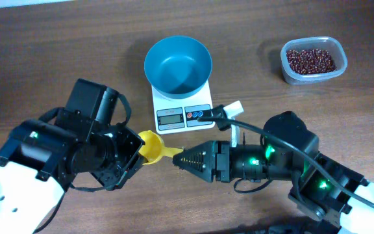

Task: Scoop item into bowl and weigh 50g on scale
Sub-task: 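Grasp the scoop handle with the right gripper, release with left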

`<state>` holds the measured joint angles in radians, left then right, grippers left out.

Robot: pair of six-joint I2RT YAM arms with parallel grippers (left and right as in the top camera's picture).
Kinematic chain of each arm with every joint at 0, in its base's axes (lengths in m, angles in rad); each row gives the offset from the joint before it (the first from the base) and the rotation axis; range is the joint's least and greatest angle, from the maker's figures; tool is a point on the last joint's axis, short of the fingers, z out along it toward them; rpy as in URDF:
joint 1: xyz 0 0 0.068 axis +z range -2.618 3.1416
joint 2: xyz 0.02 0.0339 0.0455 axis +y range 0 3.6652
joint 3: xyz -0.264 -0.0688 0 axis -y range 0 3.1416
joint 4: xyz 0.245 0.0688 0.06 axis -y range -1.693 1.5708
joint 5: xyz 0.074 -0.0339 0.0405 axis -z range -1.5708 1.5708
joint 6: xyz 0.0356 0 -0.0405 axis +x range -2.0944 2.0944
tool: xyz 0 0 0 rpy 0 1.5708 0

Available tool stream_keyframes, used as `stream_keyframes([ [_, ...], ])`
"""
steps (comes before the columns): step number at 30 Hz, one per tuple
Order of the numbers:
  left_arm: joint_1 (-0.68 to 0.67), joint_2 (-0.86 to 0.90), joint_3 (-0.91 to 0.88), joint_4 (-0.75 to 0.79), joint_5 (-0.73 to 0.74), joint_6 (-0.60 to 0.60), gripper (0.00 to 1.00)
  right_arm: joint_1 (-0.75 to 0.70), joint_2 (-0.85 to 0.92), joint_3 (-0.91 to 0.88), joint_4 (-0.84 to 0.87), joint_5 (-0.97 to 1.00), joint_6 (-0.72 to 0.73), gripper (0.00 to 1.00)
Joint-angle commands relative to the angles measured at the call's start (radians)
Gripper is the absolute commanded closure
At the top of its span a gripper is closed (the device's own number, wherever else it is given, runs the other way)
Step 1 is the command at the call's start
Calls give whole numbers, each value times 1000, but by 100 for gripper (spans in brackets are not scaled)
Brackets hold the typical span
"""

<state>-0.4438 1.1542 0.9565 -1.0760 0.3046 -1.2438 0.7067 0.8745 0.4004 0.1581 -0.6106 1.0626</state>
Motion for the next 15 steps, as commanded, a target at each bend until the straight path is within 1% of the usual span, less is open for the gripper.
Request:
stream_keyframes([
  [1,-22,3,5,2,6,-28,100,23,3,18,4,-10,5,52],
  [3,-34,3,5,2,6,-29,100,23,3,18,6,-10,6,58],
  [6,-41,3,5,2,7,-29,100,23,3,18,7,-10,39,62],
  [15,-41,3,5,-2,26,-28,100,22,3,18,6,72,38,62],
])
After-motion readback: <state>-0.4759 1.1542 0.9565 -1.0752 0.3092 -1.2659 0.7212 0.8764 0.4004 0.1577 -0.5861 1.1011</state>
